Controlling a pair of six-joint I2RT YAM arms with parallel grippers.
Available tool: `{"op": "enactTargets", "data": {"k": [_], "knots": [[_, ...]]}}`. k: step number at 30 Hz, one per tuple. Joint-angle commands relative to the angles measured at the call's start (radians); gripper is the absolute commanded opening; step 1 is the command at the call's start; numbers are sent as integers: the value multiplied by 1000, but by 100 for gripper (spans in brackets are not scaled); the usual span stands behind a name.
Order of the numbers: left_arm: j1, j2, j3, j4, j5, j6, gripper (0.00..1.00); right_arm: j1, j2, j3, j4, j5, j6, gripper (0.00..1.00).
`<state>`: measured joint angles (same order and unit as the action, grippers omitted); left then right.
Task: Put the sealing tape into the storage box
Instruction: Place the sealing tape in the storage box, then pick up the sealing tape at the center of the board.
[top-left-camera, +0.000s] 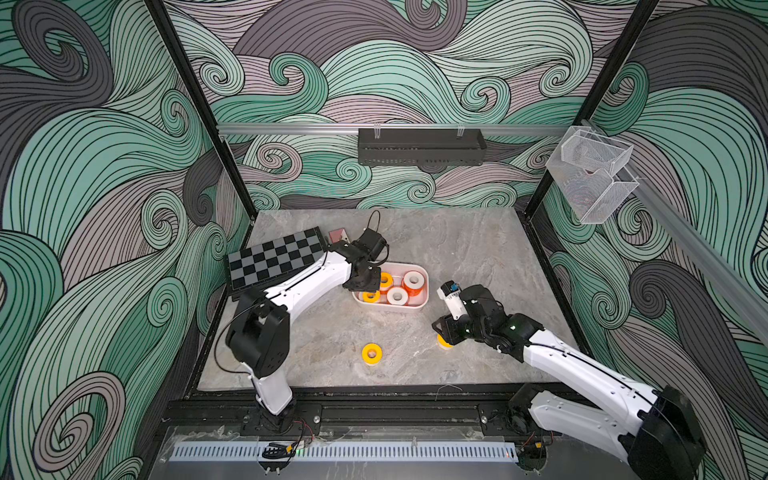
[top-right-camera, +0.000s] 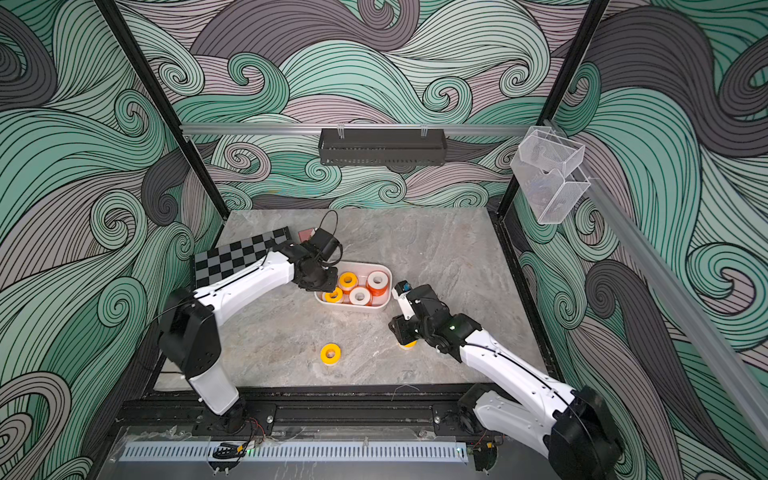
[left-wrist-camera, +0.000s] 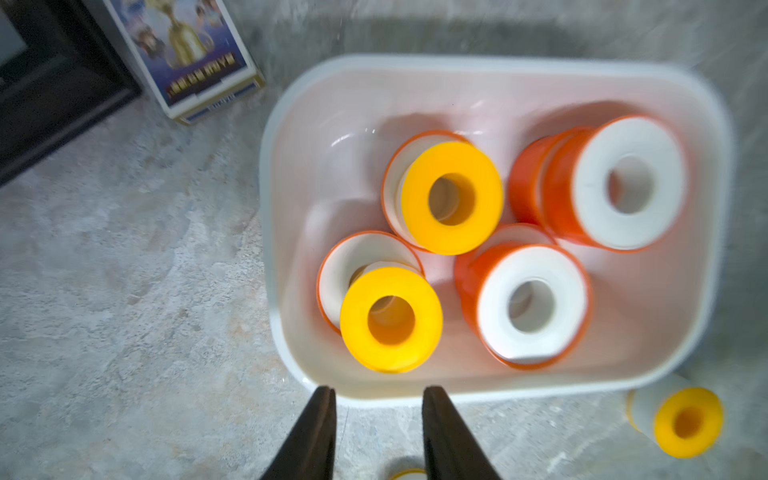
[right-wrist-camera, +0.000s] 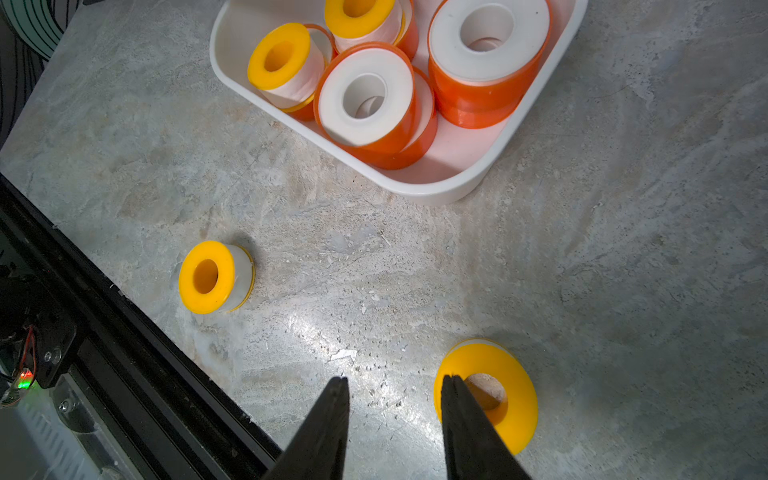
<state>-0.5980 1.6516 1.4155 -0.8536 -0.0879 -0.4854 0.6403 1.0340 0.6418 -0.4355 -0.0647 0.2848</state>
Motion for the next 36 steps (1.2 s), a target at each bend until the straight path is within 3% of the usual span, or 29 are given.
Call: {"op": "enactTargets", "data": {"k": [1,6,10,16,25,36], "knots": [[0,-162,-43,-32,11,-21,40,4,12,4,7,-33,4,41],[0,-413,-209,-5,-1,-17,43,41,67,37,11,-72,-2,41],[-3,-612,-348,38,-4,-35,44,154,157,106,-23,-46,-25,41],[-3,-794,-426,-25,-27,-55,48,304,304,198,-35,-15,-32,45],[-3,-900,-481,-56,-57,-67,49,453,529,344,-65,11,-41,47],[-3,-908,-488,-53,-58,-71,49,473,702,478,-111,124,-43,49]]}}
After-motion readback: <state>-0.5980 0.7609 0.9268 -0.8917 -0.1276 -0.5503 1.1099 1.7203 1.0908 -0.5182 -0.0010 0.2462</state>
